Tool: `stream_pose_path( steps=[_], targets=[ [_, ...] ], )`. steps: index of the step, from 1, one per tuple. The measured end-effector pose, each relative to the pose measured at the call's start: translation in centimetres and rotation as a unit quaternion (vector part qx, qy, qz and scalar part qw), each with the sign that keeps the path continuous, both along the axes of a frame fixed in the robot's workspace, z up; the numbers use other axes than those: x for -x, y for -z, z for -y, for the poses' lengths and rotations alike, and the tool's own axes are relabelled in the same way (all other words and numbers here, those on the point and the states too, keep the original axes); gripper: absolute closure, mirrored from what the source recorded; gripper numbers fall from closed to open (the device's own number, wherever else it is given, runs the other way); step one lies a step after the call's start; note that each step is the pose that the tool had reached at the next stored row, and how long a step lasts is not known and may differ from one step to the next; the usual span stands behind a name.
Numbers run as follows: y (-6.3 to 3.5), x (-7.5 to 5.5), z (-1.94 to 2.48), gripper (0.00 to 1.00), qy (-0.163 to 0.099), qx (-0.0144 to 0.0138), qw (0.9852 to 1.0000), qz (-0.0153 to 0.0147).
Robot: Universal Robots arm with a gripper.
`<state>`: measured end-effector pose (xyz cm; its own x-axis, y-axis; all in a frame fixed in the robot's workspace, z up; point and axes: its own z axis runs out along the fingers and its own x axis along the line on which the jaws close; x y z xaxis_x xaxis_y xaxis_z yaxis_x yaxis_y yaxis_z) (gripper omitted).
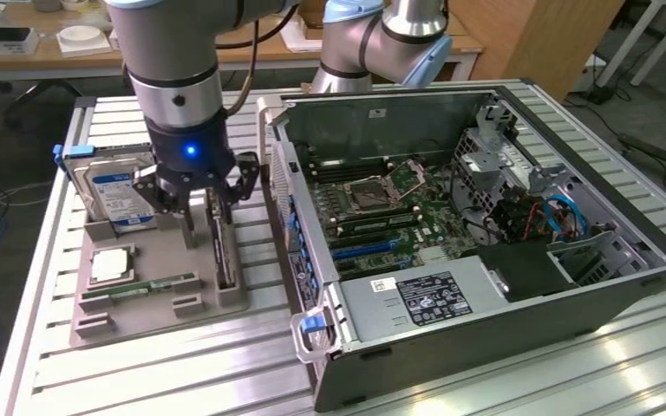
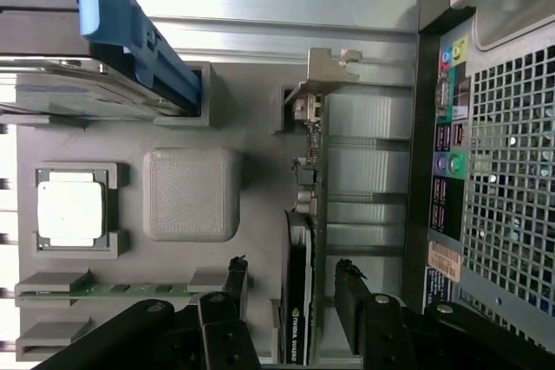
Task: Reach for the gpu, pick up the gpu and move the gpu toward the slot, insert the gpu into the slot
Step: 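Pick up the gpu and move the gpu toward the slot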
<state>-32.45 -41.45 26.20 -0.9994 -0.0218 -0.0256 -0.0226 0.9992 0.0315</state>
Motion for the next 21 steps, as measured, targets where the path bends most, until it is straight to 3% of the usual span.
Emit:
stream_pose_path(
  steps=[18, 21],
  targets=[
    [3.1, -0.6, 0.01, 0.47, 0.002, 0.0, 1.0, 0.0],
    [3.21, -0.6, 0.01, 0.47, 0.002, 0.0, 1.0, -0.0001]
  ],
)
